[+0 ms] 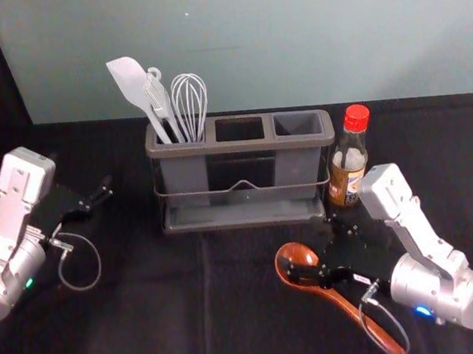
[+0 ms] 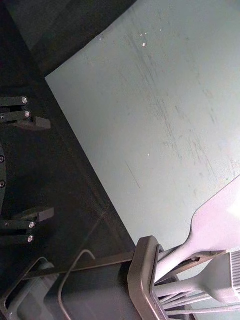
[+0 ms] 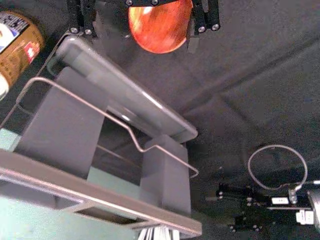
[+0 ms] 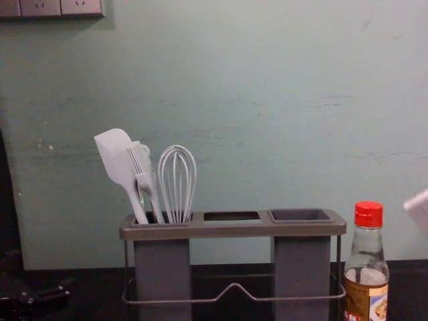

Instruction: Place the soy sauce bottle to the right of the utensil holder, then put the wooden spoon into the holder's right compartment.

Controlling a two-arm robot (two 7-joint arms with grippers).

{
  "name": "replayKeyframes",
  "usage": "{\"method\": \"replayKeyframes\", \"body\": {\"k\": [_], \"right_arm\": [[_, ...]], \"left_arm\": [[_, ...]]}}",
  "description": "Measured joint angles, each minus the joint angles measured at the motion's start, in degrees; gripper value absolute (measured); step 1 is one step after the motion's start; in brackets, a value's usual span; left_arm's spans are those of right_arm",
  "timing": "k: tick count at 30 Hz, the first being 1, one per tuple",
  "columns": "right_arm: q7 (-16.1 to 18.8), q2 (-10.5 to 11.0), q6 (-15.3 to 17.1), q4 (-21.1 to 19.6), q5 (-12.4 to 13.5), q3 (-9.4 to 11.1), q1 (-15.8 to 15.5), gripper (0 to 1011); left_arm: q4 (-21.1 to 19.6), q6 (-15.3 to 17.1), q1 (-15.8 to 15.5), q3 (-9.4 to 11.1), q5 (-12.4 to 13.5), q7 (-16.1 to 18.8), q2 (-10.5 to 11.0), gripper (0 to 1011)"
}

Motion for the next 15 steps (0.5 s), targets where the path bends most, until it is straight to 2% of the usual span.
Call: {"method": "replayKeyframes", "body": {"k": [6,7,9,12,15], "right_arm": [[0.1,1.5,5.8,-4.2,0.1,0.1,-1.4,1004],[0.1,1.5,5.8,-4.2,0.1,0.1,-1.4,1004],[0.2,2.4,8.5,-6.2,0.4,0.3,-2.1,1004],[0.2,3.6,12.1,-9.7,1.6,1.2,-3.5,1004],[-0.5,4.2,14.3,-11.8,2.0,1.8,-4.4,1004]], "left_arm": [[0.0,0.0,0.0,0.0,0.0,0.0,0.0,1005],[0.0,0.0,0.0,0.0,0.0,0.0,0.0,1005],[0.0,0.0,0.0,0.0,0.0,0.0,0.0,1005],[0.0,0.0,0.0,0.0,0.0,0.0,0.0,1005],[0.0,0.0,0.0,0.0,0.0,0.0,0.0,1005]]}}
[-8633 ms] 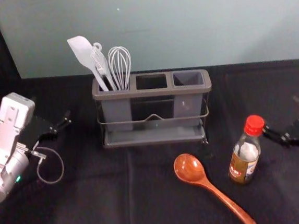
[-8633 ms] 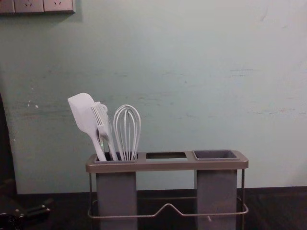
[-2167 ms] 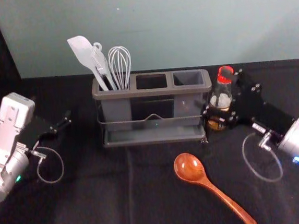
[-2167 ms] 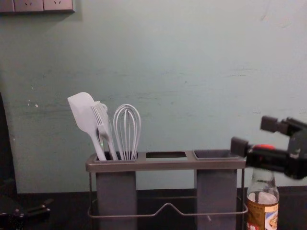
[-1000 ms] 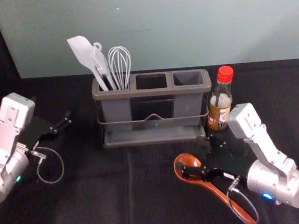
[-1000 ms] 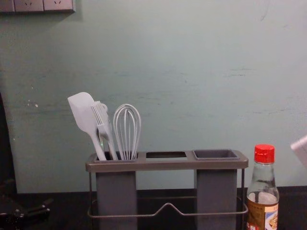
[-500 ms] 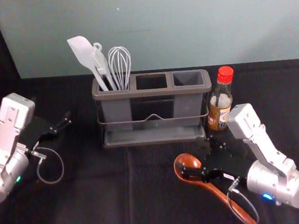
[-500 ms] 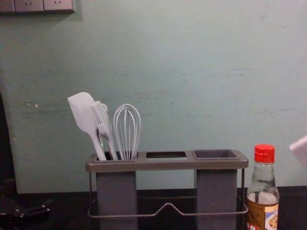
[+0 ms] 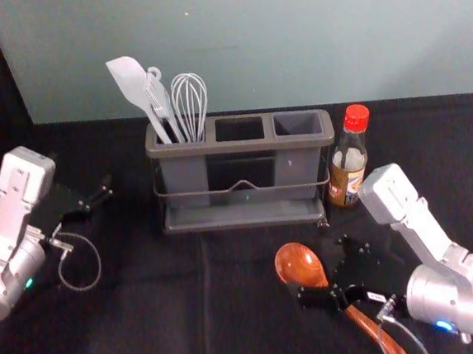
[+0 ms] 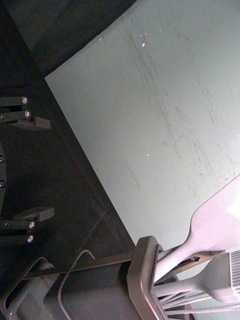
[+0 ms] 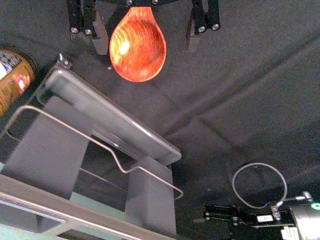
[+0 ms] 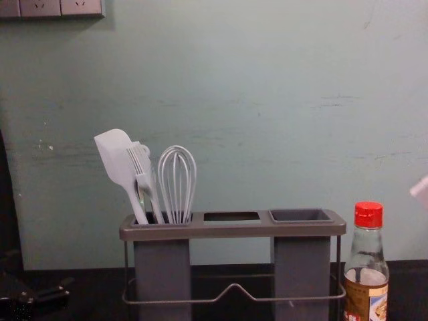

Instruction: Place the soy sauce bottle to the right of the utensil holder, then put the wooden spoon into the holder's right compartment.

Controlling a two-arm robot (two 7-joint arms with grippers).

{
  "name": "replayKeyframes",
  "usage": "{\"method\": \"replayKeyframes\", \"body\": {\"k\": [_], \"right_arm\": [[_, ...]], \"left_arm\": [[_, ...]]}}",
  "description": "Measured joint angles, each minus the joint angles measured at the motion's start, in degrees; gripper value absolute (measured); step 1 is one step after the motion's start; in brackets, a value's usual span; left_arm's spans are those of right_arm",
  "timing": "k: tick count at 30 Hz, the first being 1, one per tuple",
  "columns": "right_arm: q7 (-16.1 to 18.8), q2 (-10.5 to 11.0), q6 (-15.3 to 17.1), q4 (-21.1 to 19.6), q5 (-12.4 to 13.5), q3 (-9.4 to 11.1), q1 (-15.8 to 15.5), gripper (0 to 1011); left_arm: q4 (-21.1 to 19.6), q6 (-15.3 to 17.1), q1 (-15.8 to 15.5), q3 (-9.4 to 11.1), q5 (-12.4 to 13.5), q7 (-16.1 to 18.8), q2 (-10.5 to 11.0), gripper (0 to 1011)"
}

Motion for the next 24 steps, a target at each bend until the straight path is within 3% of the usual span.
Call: {"method": "replayKeyframes", "body": {"k": [4,5,8,13,24], "right_arm": [[-3.4,0.2,5.1,-3.7,-0.4,1.0,-1.8,1004],[-3.4,0.2,5.1,-3.7,-0.4,1.0,-1.8,1004],[-7.0,-0.7,8.8,-5.8,-2.6,1.2,-2.8,1004],[-9.2,-2.0,10.7,-6.4,-4.5,1.1,-3.1,1004],[-8.8,-4.4,12.1,-5.1,-6.0,0.7,-1.6,1004]], "left_arm": [[0.0,0.0,0.0,0.0,0.0,0.0,0.0,1005],[0.0,0.0,0.0,0.0,0.0,0.0,0.0,1005],[0.0,0.0,0.0,0.0,0.0,0.0,0.0,1005],[0.0,0.0,0.0,0.0,0.0,0.0,0.0,1005],[0.0,0.0,0.0,0.0,0.0,0.0,0.0,1005]]}}
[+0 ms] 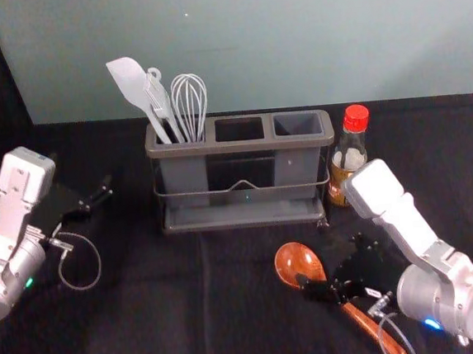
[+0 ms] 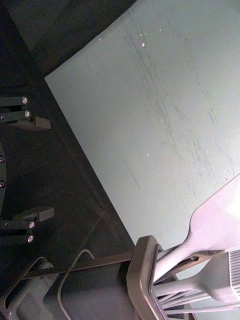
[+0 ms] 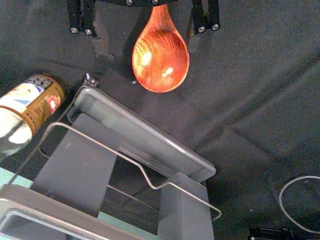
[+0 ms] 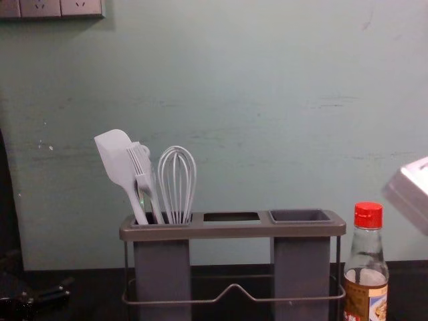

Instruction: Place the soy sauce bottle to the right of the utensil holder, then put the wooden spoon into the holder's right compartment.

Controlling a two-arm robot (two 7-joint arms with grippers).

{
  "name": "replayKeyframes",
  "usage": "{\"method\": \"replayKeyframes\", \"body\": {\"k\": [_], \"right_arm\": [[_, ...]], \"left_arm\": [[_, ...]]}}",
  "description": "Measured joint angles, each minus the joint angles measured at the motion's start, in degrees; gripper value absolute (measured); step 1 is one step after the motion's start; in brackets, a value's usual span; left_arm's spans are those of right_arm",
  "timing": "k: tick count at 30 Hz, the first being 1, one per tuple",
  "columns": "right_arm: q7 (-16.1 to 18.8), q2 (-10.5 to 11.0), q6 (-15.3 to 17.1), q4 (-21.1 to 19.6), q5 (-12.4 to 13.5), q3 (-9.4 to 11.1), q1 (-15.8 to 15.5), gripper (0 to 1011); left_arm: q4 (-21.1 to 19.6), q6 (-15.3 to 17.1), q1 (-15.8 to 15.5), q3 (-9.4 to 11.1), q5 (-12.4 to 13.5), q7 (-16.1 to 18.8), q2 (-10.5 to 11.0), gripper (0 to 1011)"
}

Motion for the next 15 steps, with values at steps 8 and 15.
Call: {"method": "replayKeyframes", "body": {"k": [8,15], "right_arm": [[1.4,-2.5,0.9,3.5,-1.6,-2.1,3.5,1004],[1.8,-4.5,0.7,6.5,-2.9,-2.8,5.3,1004]], "left_arm": [[0.0,0.0,0.0,0.0,0.0,0.0,0.0,1005],[0.0,0.0,0.0,0.0,0.0,0.0,0.0,1005]]}}
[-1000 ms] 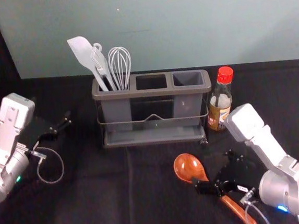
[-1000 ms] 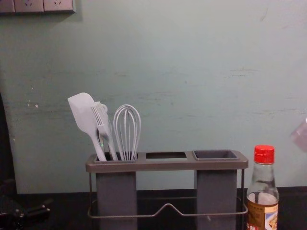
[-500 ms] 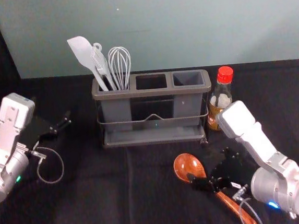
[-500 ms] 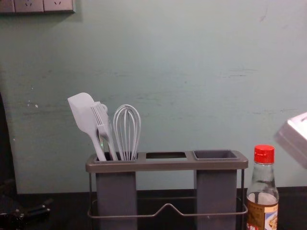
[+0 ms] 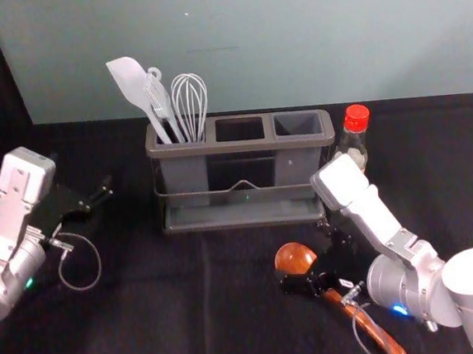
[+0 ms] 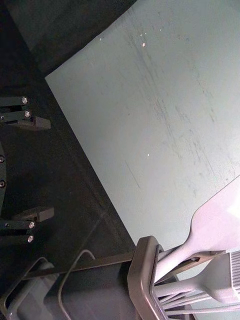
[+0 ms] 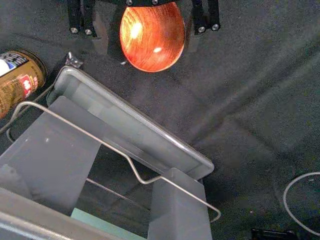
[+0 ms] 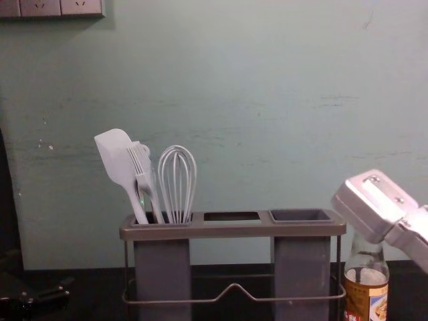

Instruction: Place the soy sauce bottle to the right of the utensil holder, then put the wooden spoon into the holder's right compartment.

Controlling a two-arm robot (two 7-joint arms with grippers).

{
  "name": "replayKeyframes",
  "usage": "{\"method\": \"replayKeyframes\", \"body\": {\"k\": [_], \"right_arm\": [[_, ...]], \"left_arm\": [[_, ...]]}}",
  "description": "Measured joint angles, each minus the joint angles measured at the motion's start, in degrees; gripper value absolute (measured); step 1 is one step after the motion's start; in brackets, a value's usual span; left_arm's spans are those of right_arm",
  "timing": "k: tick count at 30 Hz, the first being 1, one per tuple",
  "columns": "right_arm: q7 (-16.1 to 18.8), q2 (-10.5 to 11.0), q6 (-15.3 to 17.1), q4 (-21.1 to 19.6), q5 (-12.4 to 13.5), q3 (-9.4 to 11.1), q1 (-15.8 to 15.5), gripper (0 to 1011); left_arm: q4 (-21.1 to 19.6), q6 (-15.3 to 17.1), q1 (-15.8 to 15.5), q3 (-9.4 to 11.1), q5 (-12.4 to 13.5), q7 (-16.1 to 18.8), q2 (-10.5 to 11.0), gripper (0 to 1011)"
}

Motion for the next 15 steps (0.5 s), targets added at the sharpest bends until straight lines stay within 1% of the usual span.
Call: {"method": "replayKeyframes", "body": {"k": [8,15], "right_arm": [[1.1,-1.6,-0.2,2.5,-0.8,-0.1,1.2,1004],[1.8,-2.5,-0.3,3.8,-1.4,0.1,1.4,1004]], "left_arm": [[0.0,0.0,0.0,0.0,0.0,0.0,0.0,1005],[0.0,0.0,0.0,0.0,0.0,0.0,0.0,1005]]}}
